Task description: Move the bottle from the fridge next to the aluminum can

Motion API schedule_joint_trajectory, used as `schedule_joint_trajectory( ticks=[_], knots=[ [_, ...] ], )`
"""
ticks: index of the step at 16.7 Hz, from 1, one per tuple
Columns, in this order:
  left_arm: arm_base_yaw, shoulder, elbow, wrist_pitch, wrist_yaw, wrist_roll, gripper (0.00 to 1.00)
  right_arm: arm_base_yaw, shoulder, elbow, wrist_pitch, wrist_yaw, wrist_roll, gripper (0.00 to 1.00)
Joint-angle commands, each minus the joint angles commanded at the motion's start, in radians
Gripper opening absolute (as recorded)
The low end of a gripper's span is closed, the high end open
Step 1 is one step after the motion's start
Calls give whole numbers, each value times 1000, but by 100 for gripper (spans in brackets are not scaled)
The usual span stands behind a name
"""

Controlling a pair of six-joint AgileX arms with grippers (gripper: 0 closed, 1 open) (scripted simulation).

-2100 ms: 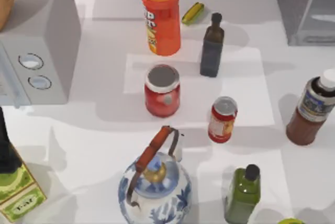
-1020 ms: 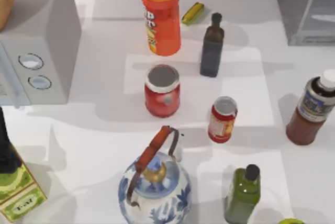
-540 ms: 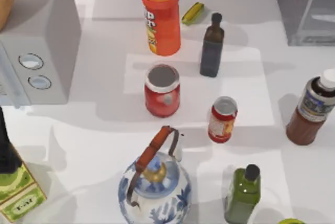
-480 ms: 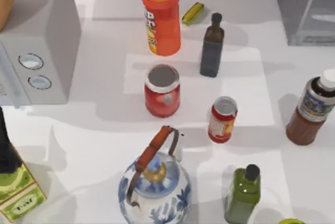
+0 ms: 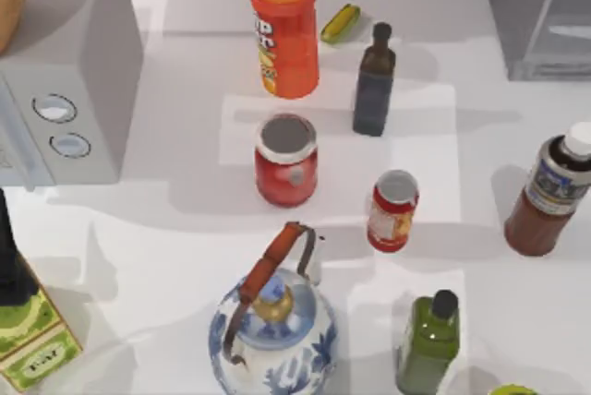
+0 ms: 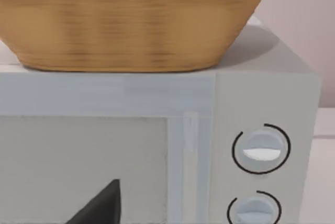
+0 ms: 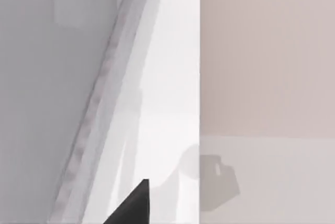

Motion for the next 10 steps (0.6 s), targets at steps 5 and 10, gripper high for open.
schedule_joint_trajectory(
  ticks=[5, 10],
  knots=[
    [0, 0, 0, 0, 0, 0, 100, 190, 7, -6, 278, 160, 293, 100],
    [0, 0, 0, 0, 0, 0, 100, 225, 10, -3, 332, 203, 343, 100]
  ],
)
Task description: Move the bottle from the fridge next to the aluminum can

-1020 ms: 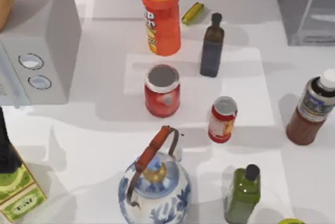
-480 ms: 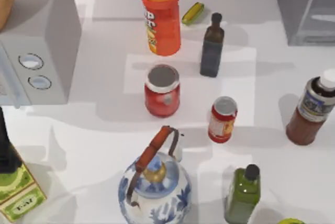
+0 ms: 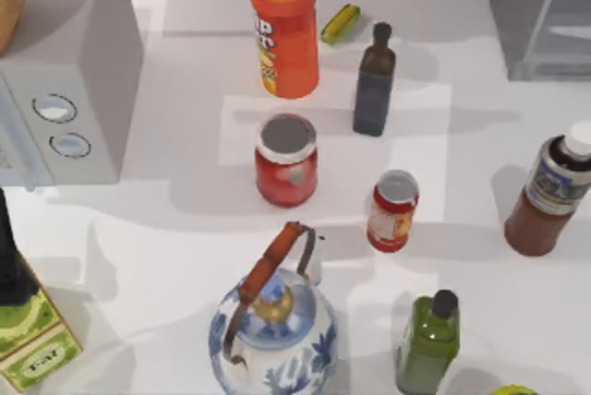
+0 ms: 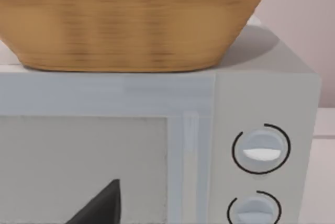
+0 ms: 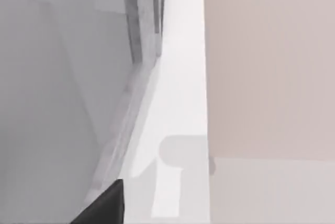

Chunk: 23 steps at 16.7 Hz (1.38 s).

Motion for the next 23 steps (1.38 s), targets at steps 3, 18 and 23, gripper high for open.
schedule_joint_trajectory(
  ticks=[3, 18, 23],
  knots=[
    [0, 0, 0, 0, 0, 0, 100, -16, -12, -21, 10, -3, -1, 100],
    [0, 0, 0, 0, 0, 0, 100, 822, -195, -290, 329, 639, 570, 100],
    [0, 0, 0, 0, 0, 0, 100, 906, -226, -327, 370, 720, 641, 100]
  ],
)
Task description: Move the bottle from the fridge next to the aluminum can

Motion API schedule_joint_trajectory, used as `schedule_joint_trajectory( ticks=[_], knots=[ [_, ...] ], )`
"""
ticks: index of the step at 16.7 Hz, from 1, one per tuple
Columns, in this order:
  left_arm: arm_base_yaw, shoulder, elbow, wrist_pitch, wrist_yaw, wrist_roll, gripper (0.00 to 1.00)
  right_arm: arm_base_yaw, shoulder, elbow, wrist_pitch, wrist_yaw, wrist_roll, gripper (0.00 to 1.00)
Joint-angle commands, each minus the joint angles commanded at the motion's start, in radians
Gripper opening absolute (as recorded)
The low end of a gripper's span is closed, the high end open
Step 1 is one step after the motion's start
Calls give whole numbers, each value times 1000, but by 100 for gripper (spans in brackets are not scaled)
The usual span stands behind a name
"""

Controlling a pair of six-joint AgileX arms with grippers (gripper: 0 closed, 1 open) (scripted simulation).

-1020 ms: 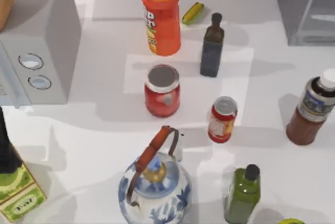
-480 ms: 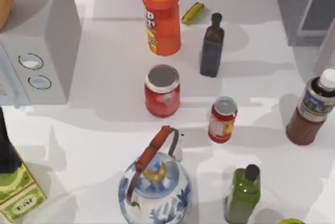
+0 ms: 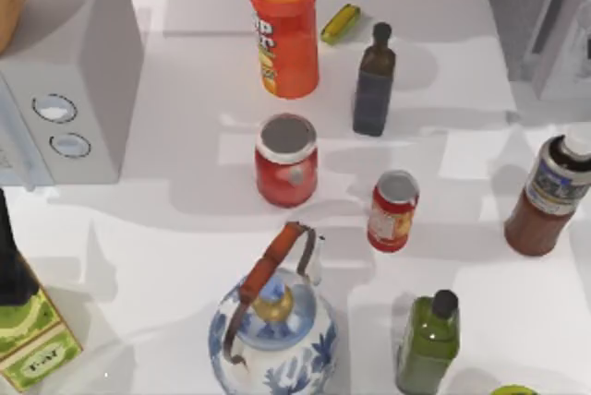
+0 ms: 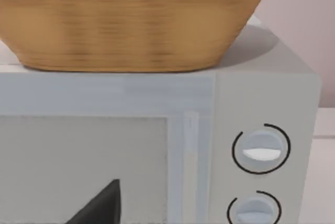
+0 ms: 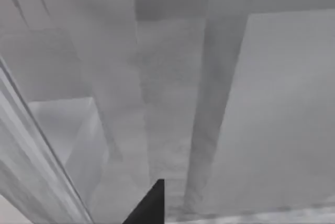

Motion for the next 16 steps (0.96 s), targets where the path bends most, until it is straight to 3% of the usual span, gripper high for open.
schedule_joint_trajectory(
  ticks=[5, 16],
  knots=[
    [0, 0, 0, 0, 0, 0, 100, -16, 44, 36, -15, 7, -4, 100],
    [0, 0, 0, 0, 0, 0, 100, -14, 365, 445, -92, 13, -2, 100]
  ],
)
